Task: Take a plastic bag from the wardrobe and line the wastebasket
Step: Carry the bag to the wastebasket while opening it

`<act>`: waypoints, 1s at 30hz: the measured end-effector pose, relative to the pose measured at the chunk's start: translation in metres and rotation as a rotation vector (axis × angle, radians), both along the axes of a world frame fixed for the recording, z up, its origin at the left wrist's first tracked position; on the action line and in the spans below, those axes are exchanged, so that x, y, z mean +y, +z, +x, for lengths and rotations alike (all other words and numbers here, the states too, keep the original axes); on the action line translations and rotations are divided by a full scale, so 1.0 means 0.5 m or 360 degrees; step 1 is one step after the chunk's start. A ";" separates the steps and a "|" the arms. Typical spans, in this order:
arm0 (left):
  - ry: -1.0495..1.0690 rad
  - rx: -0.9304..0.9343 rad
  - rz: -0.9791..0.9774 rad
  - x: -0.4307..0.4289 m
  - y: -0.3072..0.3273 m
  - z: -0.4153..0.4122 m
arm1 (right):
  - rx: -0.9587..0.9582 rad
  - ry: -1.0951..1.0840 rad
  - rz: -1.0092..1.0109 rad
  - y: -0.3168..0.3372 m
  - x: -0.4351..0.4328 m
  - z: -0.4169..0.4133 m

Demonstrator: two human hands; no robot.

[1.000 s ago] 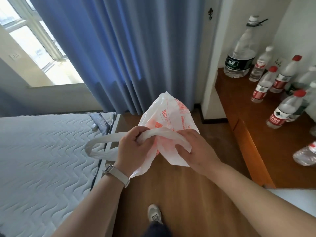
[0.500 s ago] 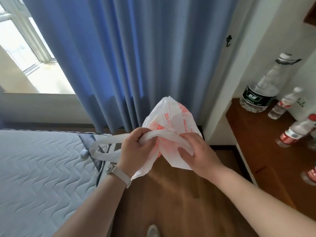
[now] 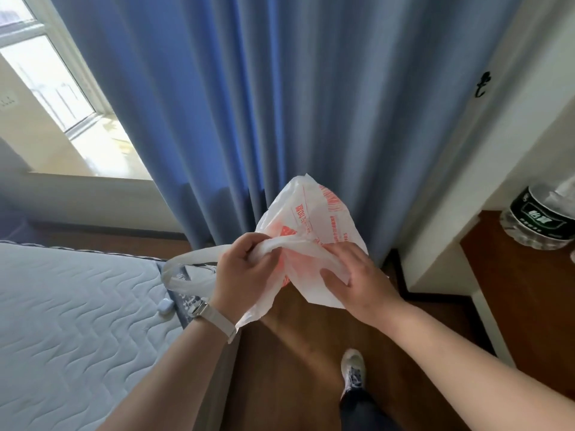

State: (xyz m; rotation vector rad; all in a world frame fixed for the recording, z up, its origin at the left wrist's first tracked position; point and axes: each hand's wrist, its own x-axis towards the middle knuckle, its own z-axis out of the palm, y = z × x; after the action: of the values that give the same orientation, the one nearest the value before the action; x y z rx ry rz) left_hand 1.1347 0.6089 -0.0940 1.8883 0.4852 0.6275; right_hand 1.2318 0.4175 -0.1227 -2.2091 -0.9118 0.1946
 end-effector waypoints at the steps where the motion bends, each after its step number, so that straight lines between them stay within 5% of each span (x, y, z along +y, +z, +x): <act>1: 0.0012 0.0015 0.0014 0.010 -0.003 0.021 | 0.0013 0.0019 -0.0004 -0.005 0.013 0.026; 17: 0.0417 0.0075 0.0276 0.121 0.038 0.453 | 0.0186 0.0506 -0.0038 -0.018 0.222 0.567; 30: 0.0784 0.0086 0.0320 0.363 -0.017 0.469 | 0.0137 0.0810 -0.0066 -0.024 0.527 0.664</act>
State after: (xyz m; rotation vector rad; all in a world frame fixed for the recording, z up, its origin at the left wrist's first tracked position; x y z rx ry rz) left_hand 1.3694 0.7902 -0.1024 1.9881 0.9690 0.9775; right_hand 1.5638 0.6810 -0.1345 -1.9479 -1.4165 0.5453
